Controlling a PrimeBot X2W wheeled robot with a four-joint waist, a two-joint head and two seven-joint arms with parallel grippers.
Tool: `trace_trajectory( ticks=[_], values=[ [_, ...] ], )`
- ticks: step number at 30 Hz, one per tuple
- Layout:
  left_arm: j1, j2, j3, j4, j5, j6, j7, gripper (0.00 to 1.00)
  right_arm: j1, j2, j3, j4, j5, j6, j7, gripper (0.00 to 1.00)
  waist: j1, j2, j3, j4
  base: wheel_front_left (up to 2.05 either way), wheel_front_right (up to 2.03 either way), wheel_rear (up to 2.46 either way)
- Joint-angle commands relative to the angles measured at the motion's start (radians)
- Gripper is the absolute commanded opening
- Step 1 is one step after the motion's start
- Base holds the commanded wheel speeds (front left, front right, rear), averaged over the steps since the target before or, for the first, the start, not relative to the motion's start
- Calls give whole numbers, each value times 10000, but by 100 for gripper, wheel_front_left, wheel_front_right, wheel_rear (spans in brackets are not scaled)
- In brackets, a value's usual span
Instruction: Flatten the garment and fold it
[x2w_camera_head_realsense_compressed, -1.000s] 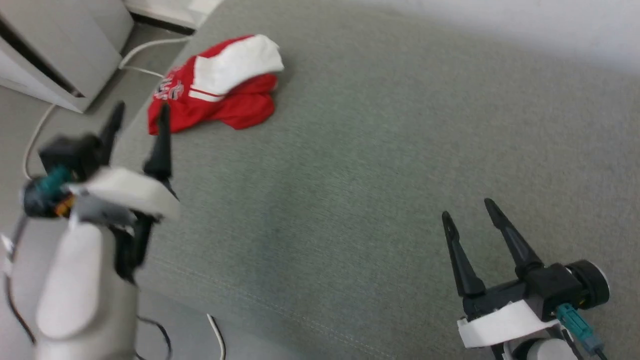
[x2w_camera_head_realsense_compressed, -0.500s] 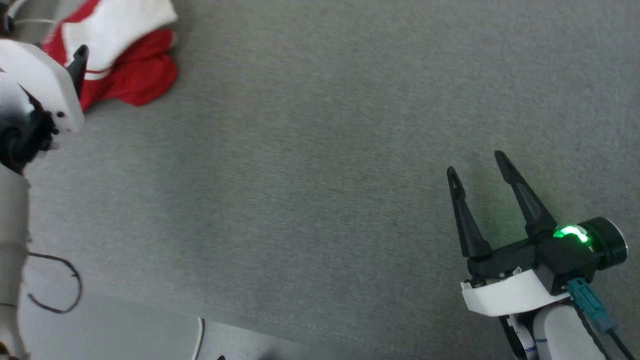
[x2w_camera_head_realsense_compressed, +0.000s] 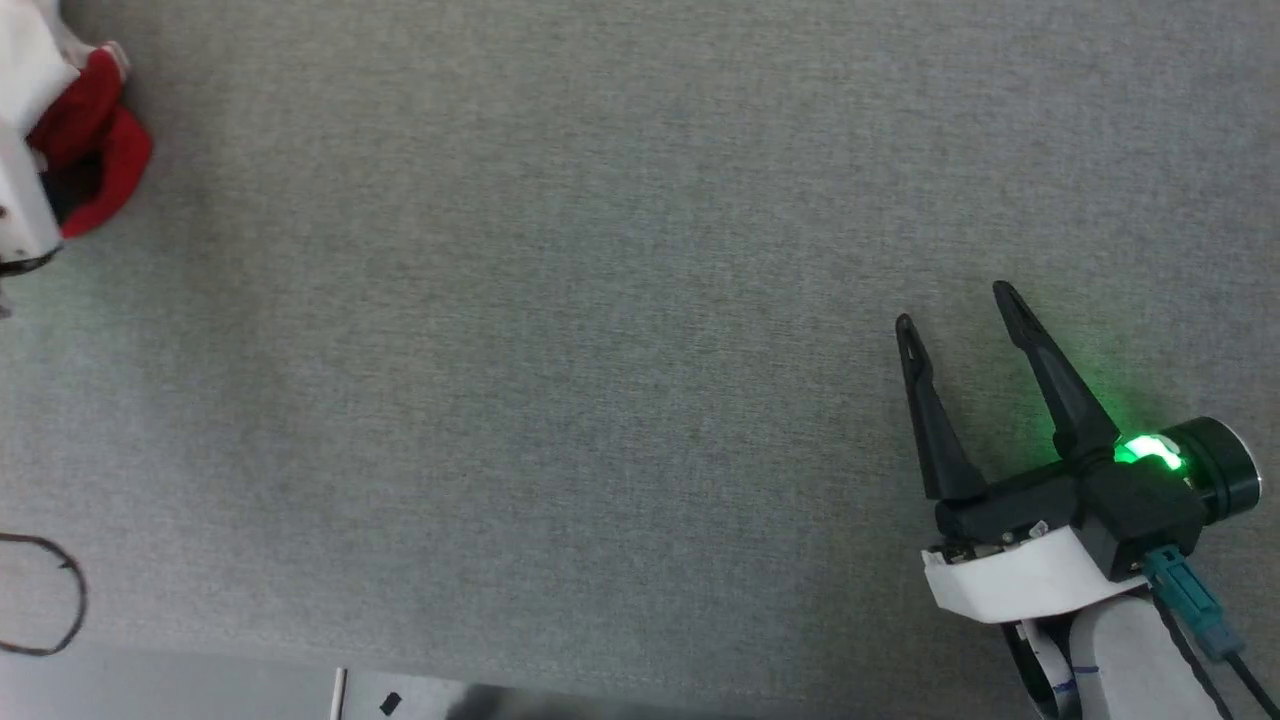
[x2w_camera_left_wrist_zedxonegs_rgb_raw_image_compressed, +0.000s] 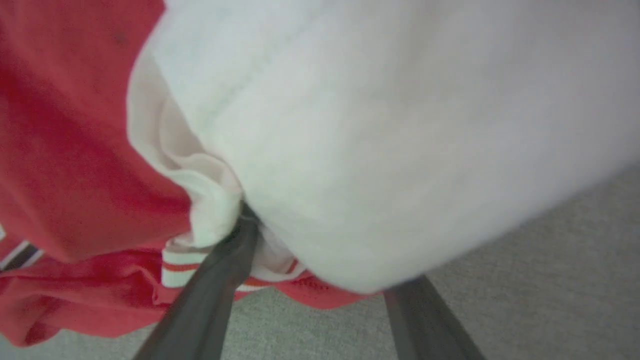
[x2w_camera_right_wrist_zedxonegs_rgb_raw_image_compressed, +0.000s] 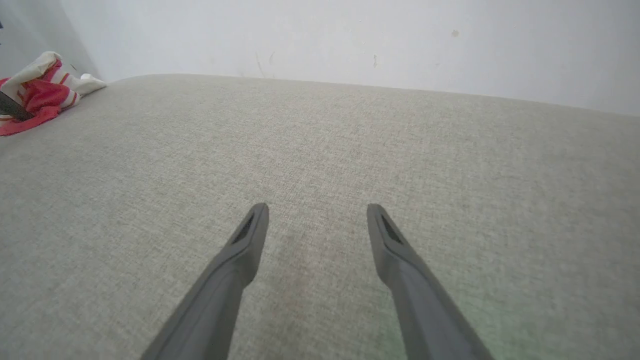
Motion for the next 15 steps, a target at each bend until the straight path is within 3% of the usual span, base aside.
trace_trajectory(
  ticks=[1, 2, 7, 15],
  values=[
    [344, -263, -276, 269, -348, -75, 303, 24, -145, -4, -40, 1, 103, -19, -47, 100, 2, 0, 136, -174, 0, 0, 0],
    [381, -225, -311, 269, -548, -76, 366, 0, -152, -4, -57, 15, 114, -19, -47, 100, 2, 0, 103, -170, 0, 0, 0],
    [426, 58, -292, 209, -1252, -76, -33, 0, -173, -4, -146, 124, 150, -19, -47, 100, 2, 0, -283, -122, 0, 0, 0],
    [261, 625, -105, 250, -984, -76, -3194, 0, -97, -4, -283, 434, 390, -19, -47, 100, 2, 0, -1651, -221, 0, 0, 0]
  ],
)
